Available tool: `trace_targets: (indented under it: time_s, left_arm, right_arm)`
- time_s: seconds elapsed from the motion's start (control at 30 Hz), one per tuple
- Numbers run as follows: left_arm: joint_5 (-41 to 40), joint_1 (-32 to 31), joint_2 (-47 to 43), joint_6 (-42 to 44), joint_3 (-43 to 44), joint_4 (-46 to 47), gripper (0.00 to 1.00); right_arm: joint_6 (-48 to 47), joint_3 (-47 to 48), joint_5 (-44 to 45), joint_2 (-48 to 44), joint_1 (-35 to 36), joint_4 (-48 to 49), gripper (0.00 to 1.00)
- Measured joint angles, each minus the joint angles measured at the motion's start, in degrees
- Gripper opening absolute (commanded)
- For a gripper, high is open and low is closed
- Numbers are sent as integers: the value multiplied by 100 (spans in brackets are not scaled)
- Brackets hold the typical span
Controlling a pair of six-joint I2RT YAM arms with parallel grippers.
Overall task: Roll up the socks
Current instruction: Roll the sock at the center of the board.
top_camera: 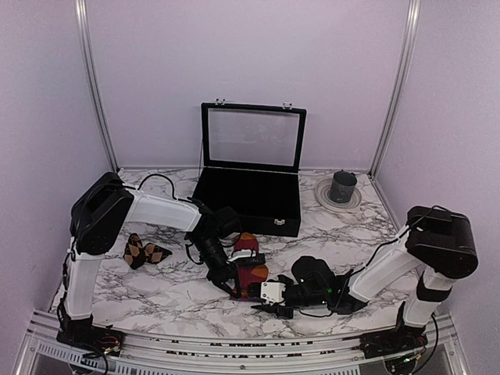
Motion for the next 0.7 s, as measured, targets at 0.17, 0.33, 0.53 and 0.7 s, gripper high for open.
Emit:
trace_targets:
  time_s: [0.17,0.33,0.53,0.7]
  left_arm:
    - [-9,0,-7,50,-11,-15,21]
    - [37,-2,-201,44,-236,122,41]
    - [-223,0,-835,-9,-1071,938,71]
    - [-673,20,-1792,-17,-2267,1917,73]
  right_arm:
    - [39,63,-129,186,-151,48,24]
    - [262,116,-387,264,-328,74,11]
    - [861,407,-809,271,-538,-367,0]
    - [1633,557,-1257,271,-732,-719,0]
